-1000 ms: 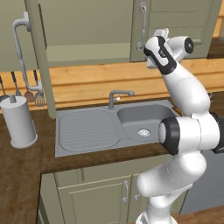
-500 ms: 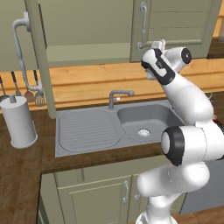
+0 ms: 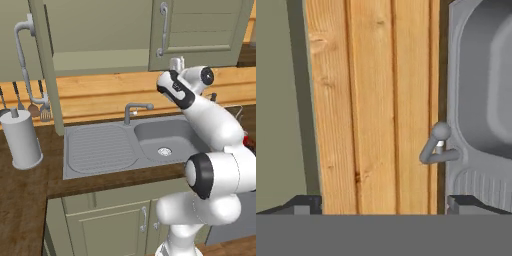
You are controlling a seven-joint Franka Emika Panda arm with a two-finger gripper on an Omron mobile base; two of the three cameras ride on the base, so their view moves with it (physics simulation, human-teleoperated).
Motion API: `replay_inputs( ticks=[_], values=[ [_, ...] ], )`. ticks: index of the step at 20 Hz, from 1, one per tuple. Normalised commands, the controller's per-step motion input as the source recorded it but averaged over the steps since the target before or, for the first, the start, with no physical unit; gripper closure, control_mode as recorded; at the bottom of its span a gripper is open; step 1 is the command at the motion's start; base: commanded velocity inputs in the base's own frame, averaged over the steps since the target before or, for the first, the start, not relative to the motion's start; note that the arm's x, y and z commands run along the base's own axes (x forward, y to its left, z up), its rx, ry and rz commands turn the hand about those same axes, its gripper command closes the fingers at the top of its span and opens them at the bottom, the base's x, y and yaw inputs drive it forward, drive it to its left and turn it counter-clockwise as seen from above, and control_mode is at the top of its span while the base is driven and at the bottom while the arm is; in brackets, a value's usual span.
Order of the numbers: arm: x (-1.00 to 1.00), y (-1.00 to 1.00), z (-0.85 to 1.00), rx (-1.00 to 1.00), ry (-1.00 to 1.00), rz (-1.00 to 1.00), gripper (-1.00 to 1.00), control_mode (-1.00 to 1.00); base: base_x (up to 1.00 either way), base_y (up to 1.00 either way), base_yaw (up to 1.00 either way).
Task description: Pick the kettle from the counter and place it on the tray. Then pick the mug from the cabinet and place it on the tray. Then close the cabinet doors.
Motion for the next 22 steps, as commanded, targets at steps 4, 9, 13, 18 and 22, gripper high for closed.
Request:
replay_inputs(
  ticks=[4,9,13,18,22],
  values=[
    [-0.81,0.02,-0.13,-0.17,-0.12,0.00,-1.00,-1.00,0.00,0.00,0.00],
    [-0.76,0.15,-0.07,-0.19,-0.09,-0.07,-1.00,-1.00,0.00,0.00,0.00],
    [-0.77,0.10,0.03,-0.16,-0.05,-0.18,-1.00,-1.00,0.00,0.00,0.00],
    [-0.14,0.07,-0.11,-0.19,0.12,-0.08,-1.00,-1.00,0.00,0.00,0.00],
    [-0.28,0.09,-0.04,-0.22,0.00,-0.13,-1.00,-1.00,0.00,0.00,0.00]
  ],
)
